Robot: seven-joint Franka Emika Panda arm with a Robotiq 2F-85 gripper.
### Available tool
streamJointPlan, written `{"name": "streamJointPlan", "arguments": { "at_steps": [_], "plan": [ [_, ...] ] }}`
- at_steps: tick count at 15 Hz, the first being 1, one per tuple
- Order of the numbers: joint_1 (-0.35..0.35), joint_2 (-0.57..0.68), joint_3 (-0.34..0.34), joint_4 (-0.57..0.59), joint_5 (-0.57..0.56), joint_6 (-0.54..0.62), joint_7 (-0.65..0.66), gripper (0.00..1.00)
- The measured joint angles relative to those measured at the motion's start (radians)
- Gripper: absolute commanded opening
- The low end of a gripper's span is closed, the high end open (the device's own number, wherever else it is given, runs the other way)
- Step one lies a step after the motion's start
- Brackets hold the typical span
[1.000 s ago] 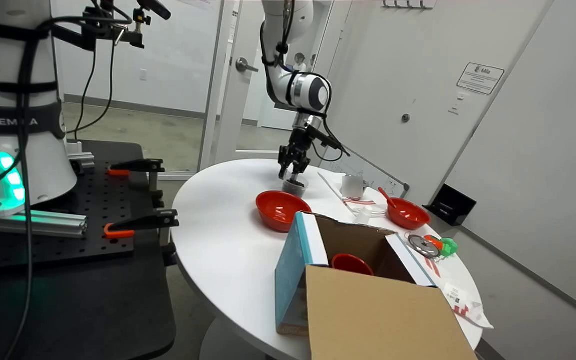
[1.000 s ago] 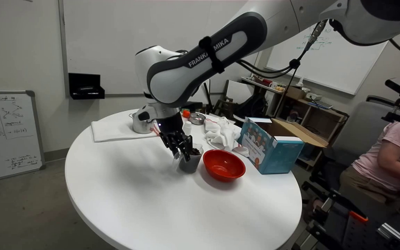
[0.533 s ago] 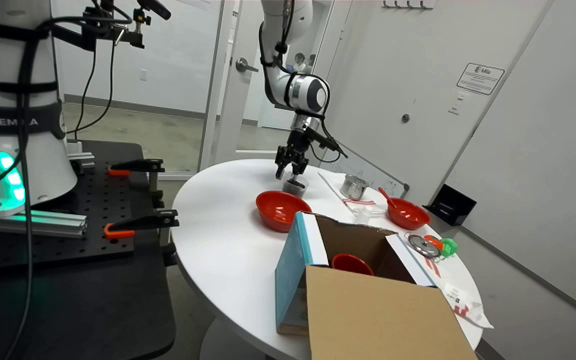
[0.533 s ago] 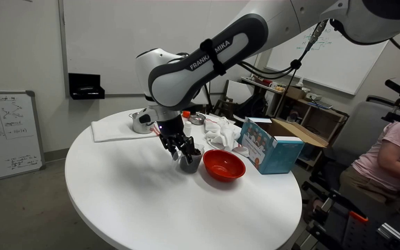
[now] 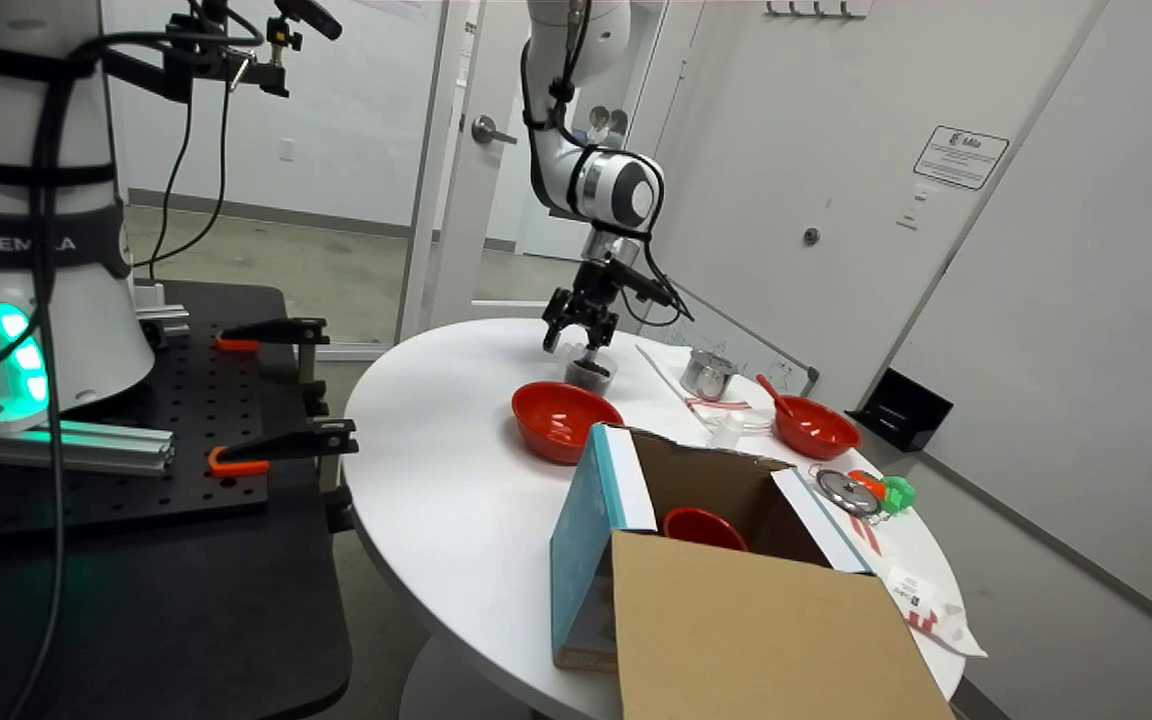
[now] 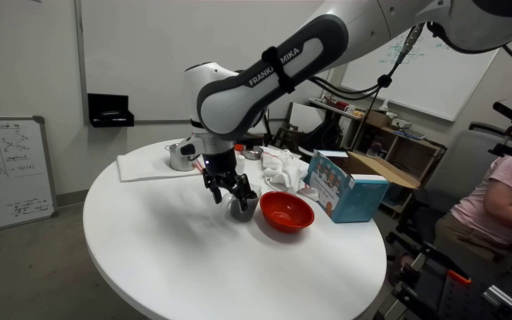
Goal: Pour some contents from the jug into the red bowl
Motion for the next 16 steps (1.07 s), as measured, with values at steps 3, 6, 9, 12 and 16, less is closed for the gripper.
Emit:
{"name": "streamJointPlan", "arguments": {
  "at_steps": [3,6,9,12,16],
  "plan": [
    [-0.023,-0.008,0.011,-0.015,0.055,0.026,0.000,0.70],
    [-0.039,-0.019,0.015,-0.034,0.094,0.054,0.001,0.56],
    [-0.046,-0.022,0.015,-0.047,0.111,0.080,0.001,0.31],
    [-0.048,-0.023,0.015,-0.055,0.123,0.096,0.004,0.08],
    [-0.051,-0.023,0.015,-0.056,0.145,0.093,0.027,0.06]
  ]
}}
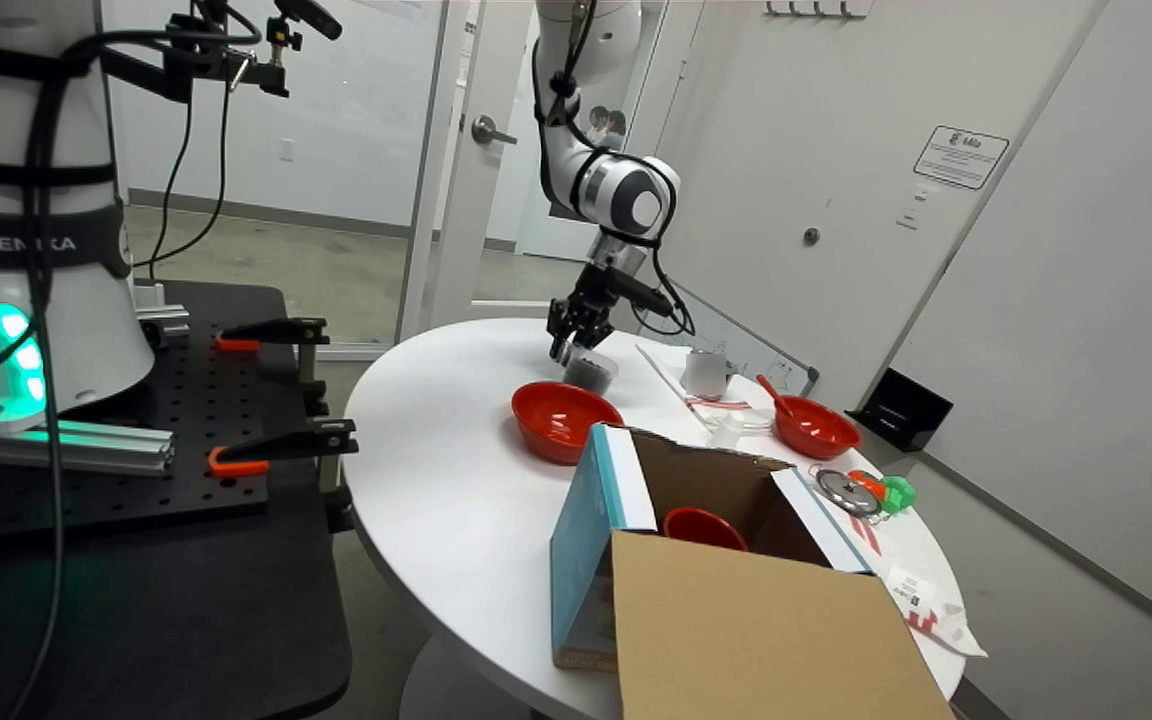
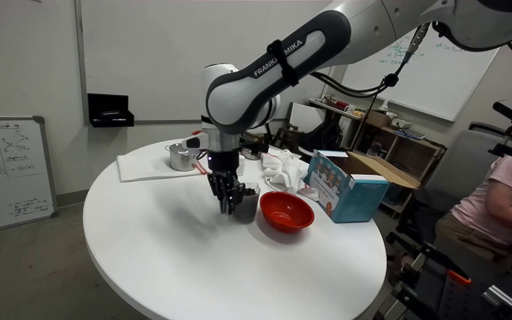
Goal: Pour some contents from the jug into the red bowl
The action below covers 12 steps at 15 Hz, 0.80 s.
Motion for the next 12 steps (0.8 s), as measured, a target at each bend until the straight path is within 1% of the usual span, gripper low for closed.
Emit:
{"name": "streamJointPlan", "arguments": {
  "at_steps": [8,12],
  "plan": [
    [-0.007,-0.006,0.005,0.000,0.068,-0.002,0.097,0.06],
    [-0.007,-0.023,0.017,-0.009,0.075,-0.002,0.143,0.06]
  ]
}}
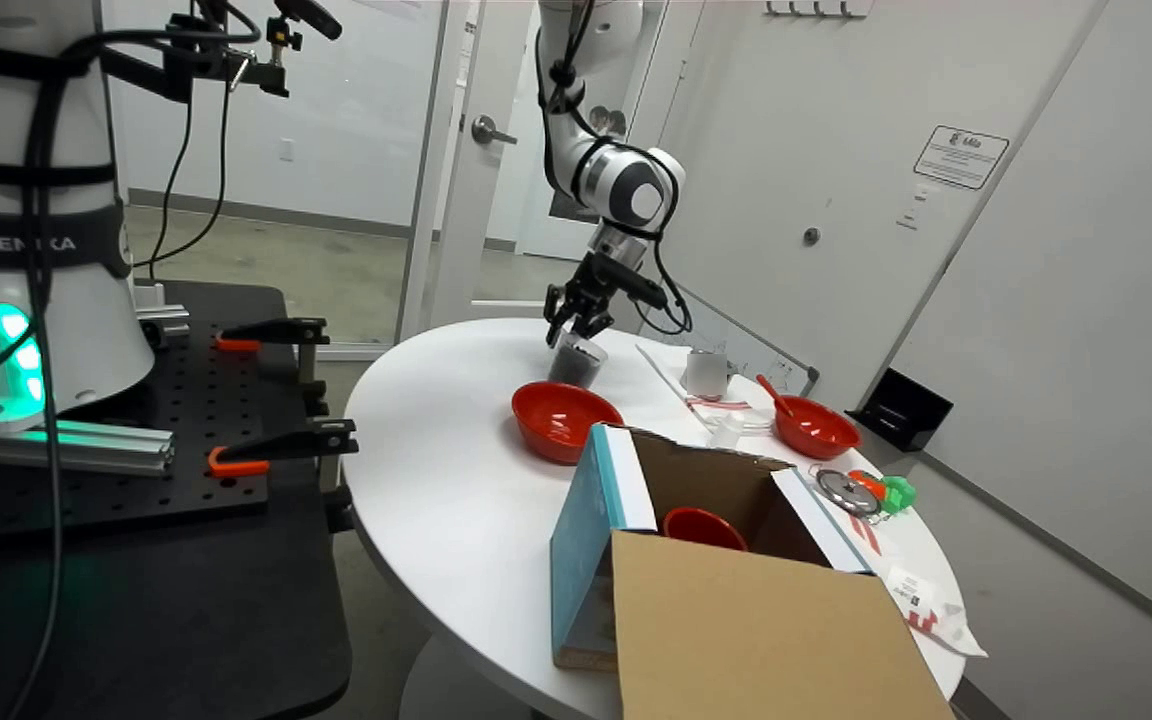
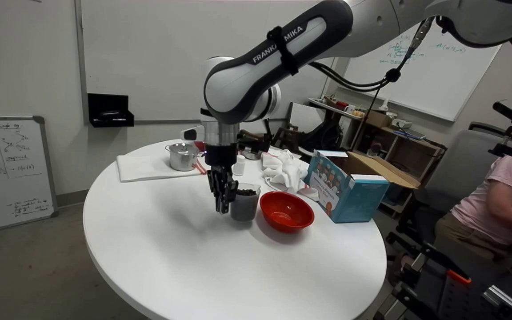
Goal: Pour some contents from the jug into the red bowl
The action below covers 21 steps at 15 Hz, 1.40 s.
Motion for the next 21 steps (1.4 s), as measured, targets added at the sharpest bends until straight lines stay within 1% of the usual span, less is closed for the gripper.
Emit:
{"name": "streamJointPlan", "arguments": {
  "at_steps": [4,9,13,17,21],
  "plan": [
    [-0.008,-0.018,0.011,-0.019,0.038,0.002,0.037,0.06],
    [-0.061,-0.076,0.030,-0.123,0.075,0.061,0.036,0.06],
    [-0.110,-0.128,0.049,-0.203,0.077,0.120,-0.013,0.06],
    [-0.141,-0.164,0.068,-0.226,0.083,0.134,-0.085,0.06],
    [-0.164,-0.191,0.088,-0.238,0.141,0.145,-0.148,0.06]
  ]
}}
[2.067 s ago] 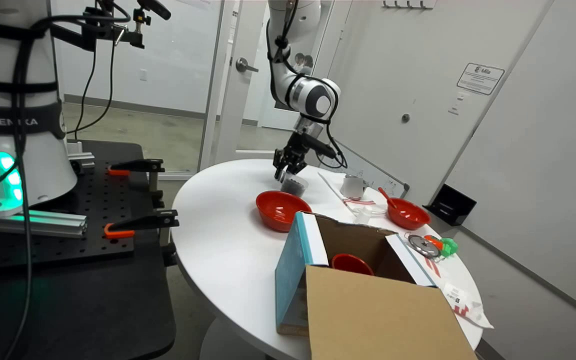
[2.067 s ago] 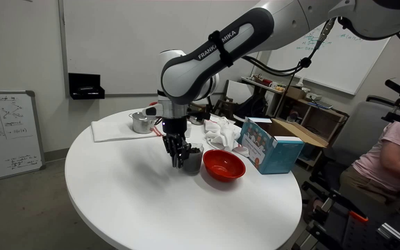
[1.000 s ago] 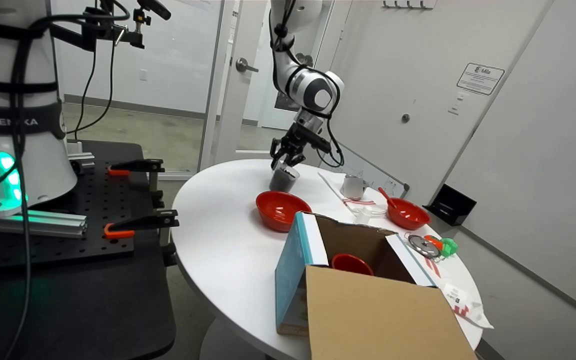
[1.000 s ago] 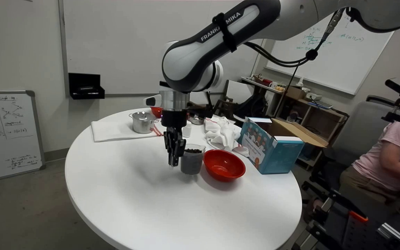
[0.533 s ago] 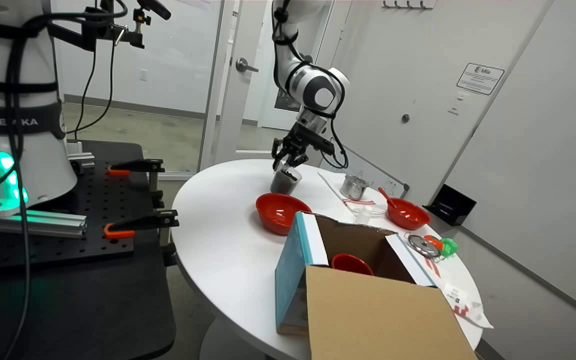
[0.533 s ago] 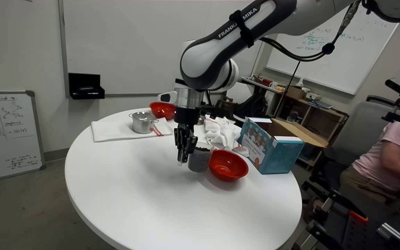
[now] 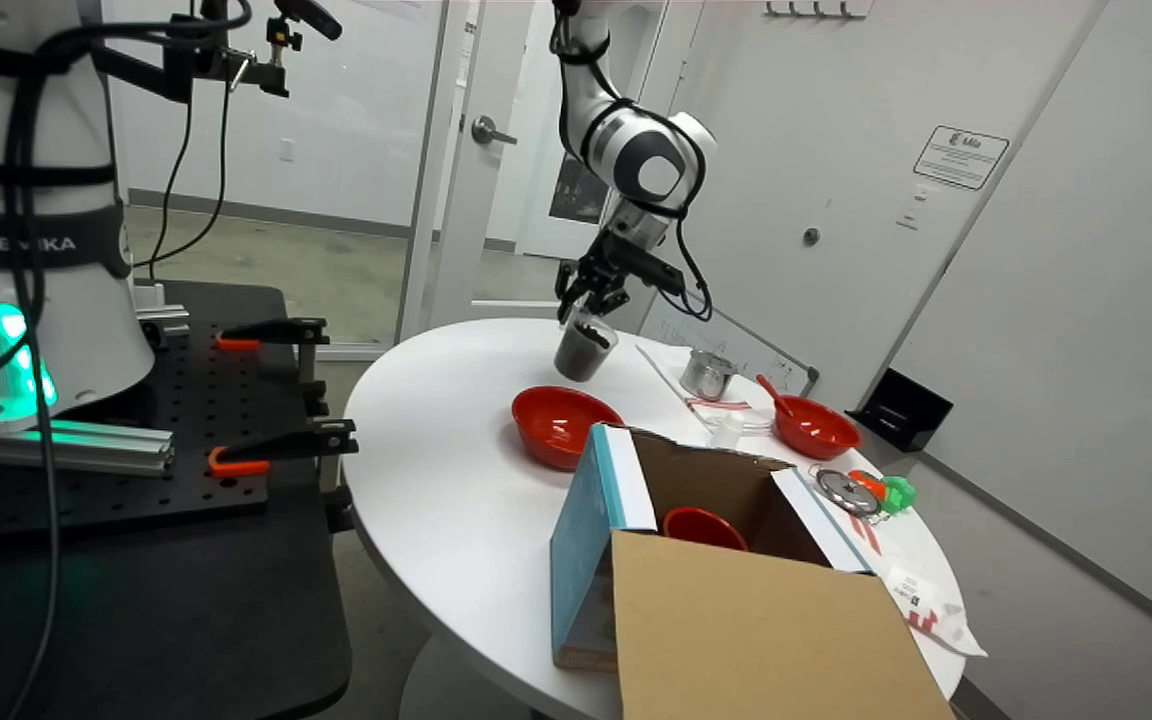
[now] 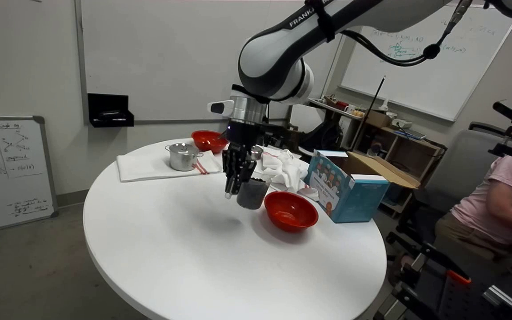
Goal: Pour some contents from the jug into the red bowl
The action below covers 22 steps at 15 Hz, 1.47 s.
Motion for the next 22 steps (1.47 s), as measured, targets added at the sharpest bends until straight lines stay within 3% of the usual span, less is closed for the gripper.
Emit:
{"name": "streamJointPlan", "arguments": {
  "at_steps": [12,22],
  "plan": [
    [-0.234,-0.045,0.075,-0.145,0.419,0.107,-0.335,0.06],
    [-0.266,-0.090,0.071,-0.210,0.593,0.107,-0.517,0.06]
  ]
}}
